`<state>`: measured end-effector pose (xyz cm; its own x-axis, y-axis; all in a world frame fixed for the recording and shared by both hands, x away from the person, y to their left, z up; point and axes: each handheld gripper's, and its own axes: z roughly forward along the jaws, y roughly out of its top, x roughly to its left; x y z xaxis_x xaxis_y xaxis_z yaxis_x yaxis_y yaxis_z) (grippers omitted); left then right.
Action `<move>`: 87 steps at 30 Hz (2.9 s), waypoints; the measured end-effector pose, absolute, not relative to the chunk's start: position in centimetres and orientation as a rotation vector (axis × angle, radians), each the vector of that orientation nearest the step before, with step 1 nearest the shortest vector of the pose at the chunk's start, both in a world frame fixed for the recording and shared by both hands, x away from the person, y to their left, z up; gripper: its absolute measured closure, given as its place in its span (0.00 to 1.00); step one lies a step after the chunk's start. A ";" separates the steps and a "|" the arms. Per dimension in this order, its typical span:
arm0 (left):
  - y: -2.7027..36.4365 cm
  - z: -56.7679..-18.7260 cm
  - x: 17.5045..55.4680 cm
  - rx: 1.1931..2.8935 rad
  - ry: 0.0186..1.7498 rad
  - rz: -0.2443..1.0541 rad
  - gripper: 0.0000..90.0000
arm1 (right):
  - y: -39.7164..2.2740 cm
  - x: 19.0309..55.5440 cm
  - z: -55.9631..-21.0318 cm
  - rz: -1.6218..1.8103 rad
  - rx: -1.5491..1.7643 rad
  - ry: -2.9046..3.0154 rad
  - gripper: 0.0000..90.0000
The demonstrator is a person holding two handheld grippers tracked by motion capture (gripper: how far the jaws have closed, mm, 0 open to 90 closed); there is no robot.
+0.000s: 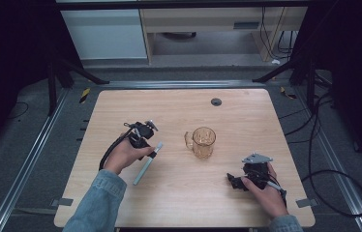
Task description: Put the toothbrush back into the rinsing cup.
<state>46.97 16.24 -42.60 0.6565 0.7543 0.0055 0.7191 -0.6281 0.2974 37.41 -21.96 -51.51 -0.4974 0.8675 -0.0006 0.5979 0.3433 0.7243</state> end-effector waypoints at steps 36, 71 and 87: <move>14.3 -45.7 48.8 2.791 1.291 0.073 0.75 | -22.0 37.4 -51.5 0.955 1.290 2.227 0.01; 14.4 -46.0 48.8 2.754 1.306 0.066 0.87 | -22.0 37.4 -51.5 0.955 1.290 2.227 0.01; 12.9 -41.1 46.9 2.554 1.146 0.259 0.87 | -22.0 37.4 -51.5 0.954 1.289 2.227 0.01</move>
<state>46.92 12.90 -41.12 0.6600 0.7506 0.0311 0.6909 -0.6227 0.3674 37.40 -21.98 -51.51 -0.4982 0.8671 -0.0002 0.5983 0.3439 0.7237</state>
